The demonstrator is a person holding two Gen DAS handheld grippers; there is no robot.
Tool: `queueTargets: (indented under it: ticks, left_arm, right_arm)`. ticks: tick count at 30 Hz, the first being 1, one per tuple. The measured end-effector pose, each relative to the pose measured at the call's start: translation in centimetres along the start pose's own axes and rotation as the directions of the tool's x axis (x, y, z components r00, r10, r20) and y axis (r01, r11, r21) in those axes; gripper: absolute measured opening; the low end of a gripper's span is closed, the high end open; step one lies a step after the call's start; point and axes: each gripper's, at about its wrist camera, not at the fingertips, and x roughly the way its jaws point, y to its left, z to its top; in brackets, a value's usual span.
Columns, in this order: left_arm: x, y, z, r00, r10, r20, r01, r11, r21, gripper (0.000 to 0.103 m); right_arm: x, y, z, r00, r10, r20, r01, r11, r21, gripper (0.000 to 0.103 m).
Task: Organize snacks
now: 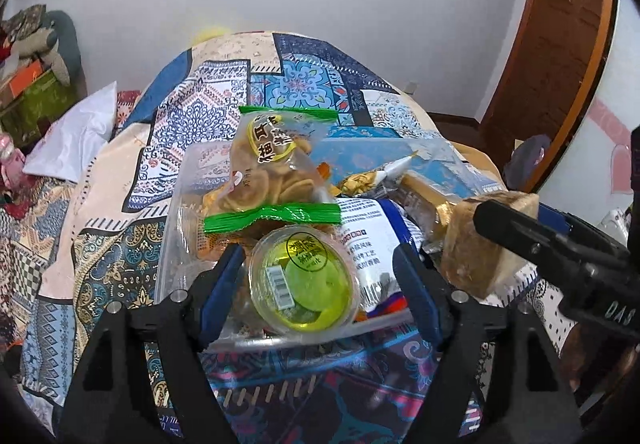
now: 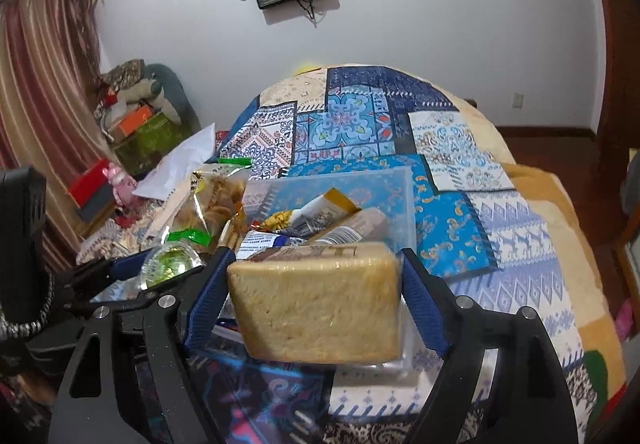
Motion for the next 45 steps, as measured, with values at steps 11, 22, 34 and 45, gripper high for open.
queueTargets:
  ticks: [11,22,34,45]
  left_arm:
    - [-2.8,0.2,-0.3,1.000,-0.017,0.021,0.018,0.999,-0.026,0.076]
    - [-13.8,-1.4,0.1,0.975,-0.015,0.223,0.017,1.000,-0.004,0.078]
    - [-23.0,-3.2,-1.3,0.919,0.000,0.395,-0.014,0.999,0.034,0.099]
    - [-24.0,-3.7,-2.8,0.916,0.015,0.401,-0.034,0.999,0.041,0.101]
  right_arm:
    - [-1.9,0.2,-1.4,0.999,-0.009,-0.033,0.008,1.000,-0.029,0.080]
    - [-10.0,1.9,0.5,0.993,0.015,0.115,-0.009,0.999,-0.045,0.080]
    - [-16.5,5.6,0.1,0.970,0.025,0.242,0.008,0.991,-0.132,0.093]
    - [-17.5,6.1,-0.7,0.962,0.010,0.274,0.025,0.992,-0.125,0.103]
